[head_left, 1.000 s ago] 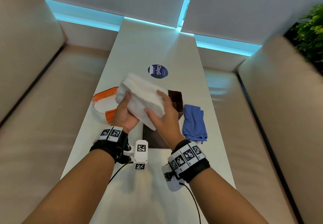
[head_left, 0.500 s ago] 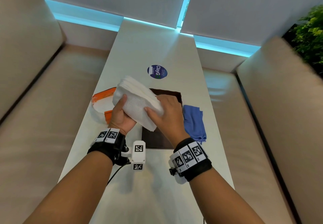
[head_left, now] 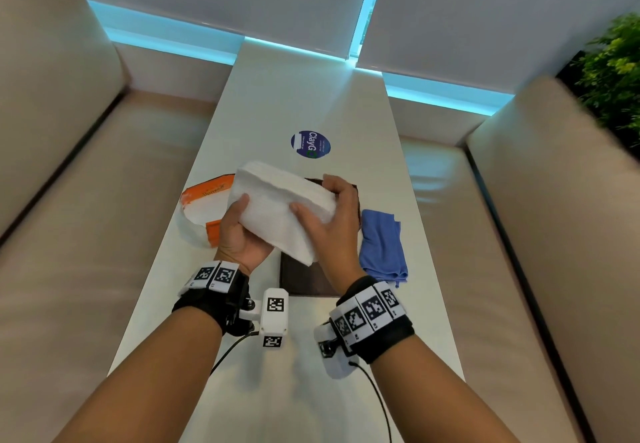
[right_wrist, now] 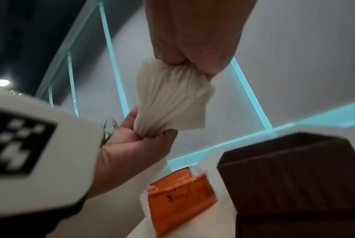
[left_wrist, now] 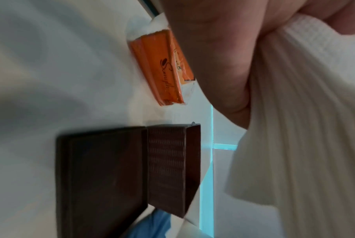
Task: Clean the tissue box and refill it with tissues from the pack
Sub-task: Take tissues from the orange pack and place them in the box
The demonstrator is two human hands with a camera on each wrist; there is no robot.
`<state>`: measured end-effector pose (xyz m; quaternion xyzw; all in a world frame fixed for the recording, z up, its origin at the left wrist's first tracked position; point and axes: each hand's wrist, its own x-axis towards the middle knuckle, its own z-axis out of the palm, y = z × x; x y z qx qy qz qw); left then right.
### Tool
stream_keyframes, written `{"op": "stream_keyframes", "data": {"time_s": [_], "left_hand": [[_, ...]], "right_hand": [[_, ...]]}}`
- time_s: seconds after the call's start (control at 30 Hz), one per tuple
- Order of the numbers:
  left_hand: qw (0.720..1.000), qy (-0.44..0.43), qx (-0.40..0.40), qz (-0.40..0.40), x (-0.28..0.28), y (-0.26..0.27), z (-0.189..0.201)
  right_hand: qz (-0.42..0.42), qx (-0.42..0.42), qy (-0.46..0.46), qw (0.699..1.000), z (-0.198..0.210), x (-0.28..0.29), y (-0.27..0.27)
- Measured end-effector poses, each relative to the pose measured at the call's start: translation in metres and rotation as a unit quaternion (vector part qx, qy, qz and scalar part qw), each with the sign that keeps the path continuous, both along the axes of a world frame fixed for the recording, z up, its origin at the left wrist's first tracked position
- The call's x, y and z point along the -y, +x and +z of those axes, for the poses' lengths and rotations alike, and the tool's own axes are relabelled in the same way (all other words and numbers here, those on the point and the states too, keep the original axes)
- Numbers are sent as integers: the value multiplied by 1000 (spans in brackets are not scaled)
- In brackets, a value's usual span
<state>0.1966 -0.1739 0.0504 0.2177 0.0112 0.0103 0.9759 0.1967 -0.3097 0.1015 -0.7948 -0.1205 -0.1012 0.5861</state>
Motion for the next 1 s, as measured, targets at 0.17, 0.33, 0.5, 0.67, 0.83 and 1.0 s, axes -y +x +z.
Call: {"op": "stream_keyframes", "data": {"time_s": [0.17, 0.33, 0.5, 0.67, 0.83, 1.0], "left_hand": [[998, -30, -10, 50, 4, 3, 5], [998, 28, -43, 31, 7, 6, 9], [990, 40, -114, 78, 4, 7, 19], [981, 102, -157, 57, 10, 10, 20], [948, 225, -223, -27, 8, 14, 15], [892, 355, -271, -64, 13, 34, 13]], "right_hand": [[7, -179, 73, 981, -9, -4, 7], [101, -270, 209, 935, -16, 4, 11], [49, -154, 102, 982, -11, 9, 13], [14, -129, 50, 990, -17, 9, 15], [11, -184, 33, 982, -18, 25, 34], [16, -265, 44, 963, -20, 53, 63]]}}
